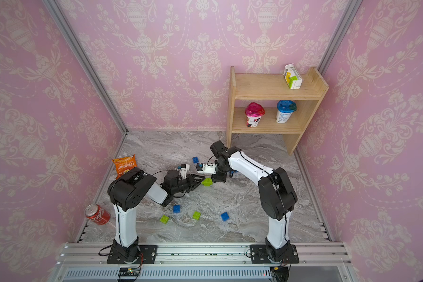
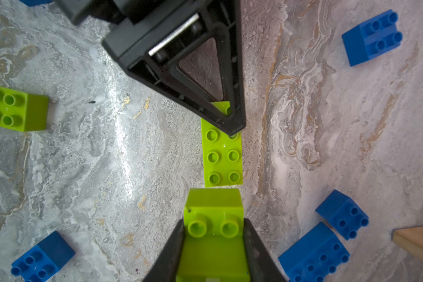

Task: Assemble the letter v with lego
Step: Assemble the lego brick with the lego brick.

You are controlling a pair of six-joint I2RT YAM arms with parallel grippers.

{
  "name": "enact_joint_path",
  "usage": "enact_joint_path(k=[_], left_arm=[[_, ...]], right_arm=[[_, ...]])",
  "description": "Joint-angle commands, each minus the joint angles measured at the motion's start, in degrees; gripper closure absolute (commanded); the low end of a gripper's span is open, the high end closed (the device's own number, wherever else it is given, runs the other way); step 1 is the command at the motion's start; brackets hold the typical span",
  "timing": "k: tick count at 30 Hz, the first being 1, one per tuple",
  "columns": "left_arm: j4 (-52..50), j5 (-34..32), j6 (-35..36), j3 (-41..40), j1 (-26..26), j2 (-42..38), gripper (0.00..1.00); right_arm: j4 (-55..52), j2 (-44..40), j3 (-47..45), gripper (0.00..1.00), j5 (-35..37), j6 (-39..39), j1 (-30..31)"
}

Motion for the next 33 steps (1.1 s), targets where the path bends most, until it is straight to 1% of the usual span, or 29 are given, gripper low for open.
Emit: enact_joint_path(k=[1,16,22,33], left_arm=[[-5.1,0.7,1.0,-1.7,0.4,2.3,0.64],[-4.8,0.8,0.9,-1.8,0.5,2.5,0.65],[-4.5,0.9,0.7,-1.9,0.6,3.1,0.65],[-4.8,1.1,0.7,-1.6,0.7,3.6,0.68]], right_arm=[[-2.8,2.2,1.9,1.00,-1.3,-1.9,-0.3],[-2.0,4.9,3.9,1.00,-0.5,-1.9,-0.3],[-3.2,5.8,4.7,1.00,-0.3,-2.6,-0.3],[-7.2,8.4,8.0,1.00,2.1,-3.7,-0.3]])
